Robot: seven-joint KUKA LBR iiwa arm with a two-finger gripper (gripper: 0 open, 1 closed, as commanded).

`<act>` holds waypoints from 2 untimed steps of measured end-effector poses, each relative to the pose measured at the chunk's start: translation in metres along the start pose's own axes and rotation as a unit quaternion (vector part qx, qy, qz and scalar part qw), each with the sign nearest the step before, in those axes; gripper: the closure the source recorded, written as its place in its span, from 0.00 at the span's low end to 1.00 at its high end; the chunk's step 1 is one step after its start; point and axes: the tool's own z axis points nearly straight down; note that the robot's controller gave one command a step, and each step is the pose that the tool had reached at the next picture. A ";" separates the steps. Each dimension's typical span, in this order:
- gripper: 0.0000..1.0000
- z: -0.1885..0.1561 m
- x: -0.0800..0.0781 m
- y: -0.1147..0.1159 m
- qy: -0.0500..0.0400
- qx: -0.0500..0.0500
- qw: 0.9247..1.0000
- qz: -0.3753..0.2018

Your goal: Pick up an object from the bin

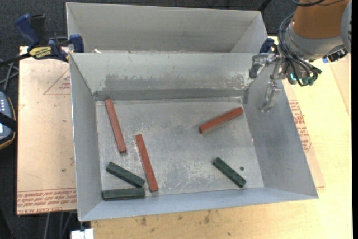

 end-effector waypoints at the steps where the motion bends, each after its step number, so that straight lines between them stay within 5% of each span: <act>1: 0.00 -0.005 -0.001 0.000 -0.004 0.001 1.000 -0.001; 2: 0.00 0.054 0.001 0.004 -0.006 0.001 1.000 -0.010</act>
Offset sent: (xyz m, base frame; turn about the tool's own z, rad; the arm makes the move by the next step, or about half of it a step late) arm -0.0081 0.0092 -0.1464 -0.0532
